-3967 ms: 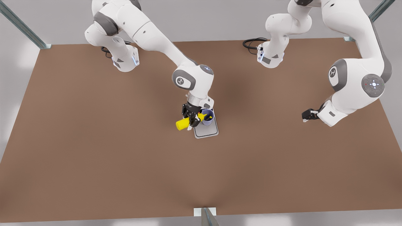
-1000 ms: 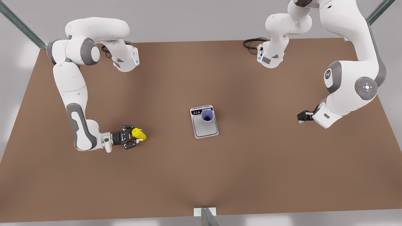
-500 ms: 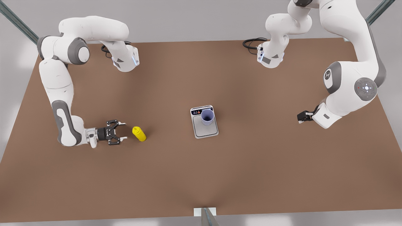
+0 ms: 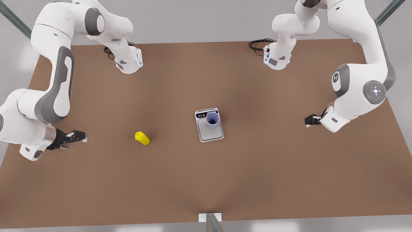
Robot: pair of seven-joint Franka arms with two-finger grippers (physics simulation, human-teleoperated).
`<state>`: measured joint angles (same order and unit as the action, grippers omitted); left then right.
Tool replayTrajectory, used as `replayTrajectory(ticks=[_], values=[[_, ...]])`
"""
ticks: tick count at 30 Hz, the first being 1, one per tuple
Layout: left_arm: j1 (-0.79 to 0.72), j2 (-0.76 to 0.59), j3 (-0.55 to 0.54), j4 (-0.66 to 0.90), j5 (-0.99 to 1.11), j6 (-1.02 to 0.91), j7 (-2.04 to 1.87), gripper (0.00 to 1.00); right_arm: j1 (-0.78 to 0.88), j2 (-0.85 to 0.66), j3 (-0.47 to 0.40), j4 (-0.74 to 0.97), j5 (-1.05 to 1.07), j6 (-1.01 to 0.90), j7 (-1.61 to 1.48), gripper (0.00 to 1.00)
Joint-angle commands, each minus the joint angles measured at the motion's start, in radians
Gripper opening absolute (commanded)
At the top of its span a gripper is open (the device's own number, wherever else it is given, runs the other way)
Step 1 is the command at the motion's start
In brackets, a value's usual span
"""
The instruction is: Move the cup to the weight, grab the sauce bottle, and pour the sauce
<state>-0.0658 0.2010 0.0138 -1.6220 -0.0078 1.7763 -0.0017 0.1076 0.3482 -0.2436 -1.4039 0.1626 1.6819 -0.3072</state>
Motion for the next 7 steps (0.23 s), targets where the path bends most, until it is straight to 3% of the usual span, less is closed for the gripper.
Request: replayTrajectory(ticks=[1, 2, 7], values=[[0.000, 0.000, 0.000, 0.001, 0.000, 0.000, -0.001, 1.00, -0.034, -0.024, 0.044, -0.009, -0.038, 0.001, 0.061, 1.00], [0.000, 0.003, 0.000, 0.001, 0.000, 0.002, 0.000, 1.00, -0.069, -0.084, 0.116, -0.020, -0.086, -0.005, 0.206, 1.00], [0.000, 0.008, 0.000, 0.001, -0.001, 0.003, 0.000, 1.00, -0.055, -0.169, 0.118, -0.075, -0.084, 0.001, 0.208, 1.00]])
